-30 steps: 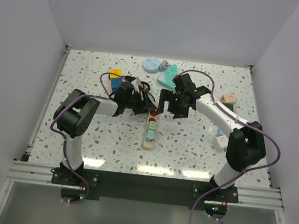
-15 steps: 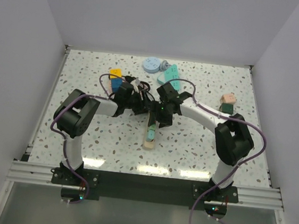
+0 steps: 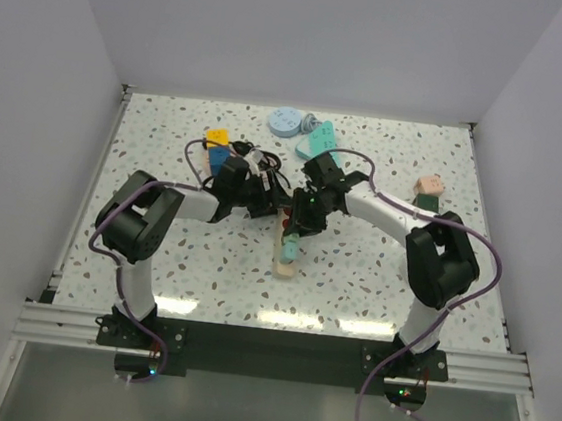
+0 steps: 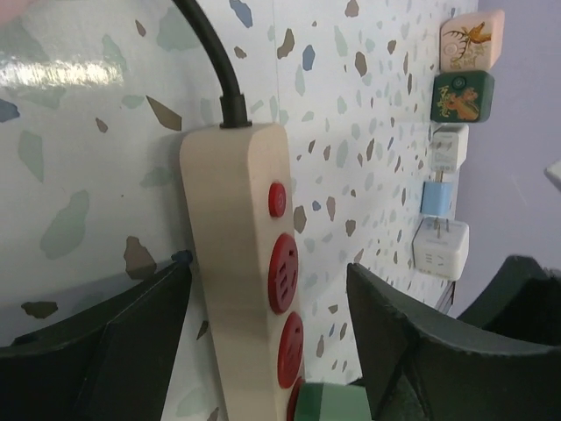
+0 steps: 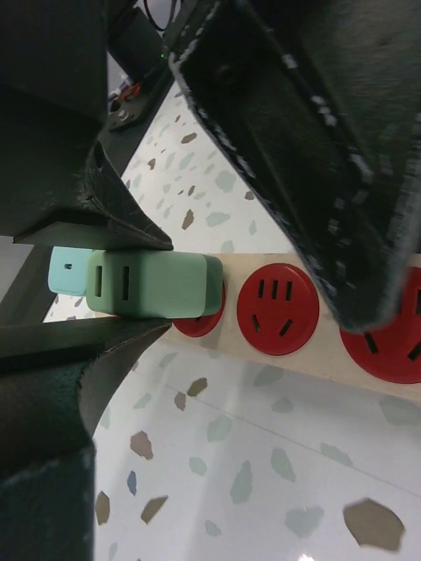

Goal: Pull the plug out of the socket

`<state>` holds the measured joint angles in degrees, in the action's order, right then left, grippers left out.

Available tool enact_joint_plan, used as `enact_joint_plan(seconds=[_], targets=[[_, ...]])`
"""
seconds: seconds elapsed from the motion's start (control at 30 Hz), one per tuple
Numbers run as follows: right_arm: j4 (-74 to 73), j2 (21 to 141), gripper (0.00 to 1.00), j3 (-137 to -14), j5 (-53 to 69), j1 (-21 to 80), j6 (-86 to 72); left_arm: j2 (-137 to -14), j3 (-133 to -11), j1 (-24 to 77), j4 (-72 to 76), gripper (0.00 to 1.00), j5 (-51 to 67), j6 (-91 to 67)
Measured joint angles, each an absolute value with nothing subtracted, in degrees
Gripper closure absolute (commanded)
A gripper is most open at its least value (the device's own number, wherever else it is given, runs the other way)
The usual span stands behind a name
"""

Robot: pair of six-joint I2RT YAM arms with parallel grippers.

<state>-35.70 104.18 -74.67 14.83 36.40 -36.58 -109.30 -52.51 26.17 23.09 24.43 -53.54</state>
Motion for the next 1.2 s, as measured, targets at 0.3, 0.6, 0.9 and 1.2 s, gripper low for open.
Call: enact_joint_plan(seconds=[0.3, 0.6, 0.9, 1.2], targets=[[-31.99, 105.30, 1.00, -74.48, 22.59, 30.20, -32.69, -108.62, -50.50, 26.41, 25.74, 0.11, 26.92, -52.95], [-25.91, 105.82, 1.00, -73.38, 30.65, 29.91, -33.47, -110.78, -51.33, 27.07, 27.86, 0.40, 28.27, -53.06], [-26.26, 106.19, 1.00, -72.73, 31.03, 29.15, -33.82, -112.62, -51.44, 27.51, 27.73, 1.00, 27.49, -53.74], [-29.12, 104.40, 1.00, -73.30, 33.87, 24.64, -29.50, -112.66, -54.46, 28.08, 27.16, 1.00, 26.92, -54.70]])
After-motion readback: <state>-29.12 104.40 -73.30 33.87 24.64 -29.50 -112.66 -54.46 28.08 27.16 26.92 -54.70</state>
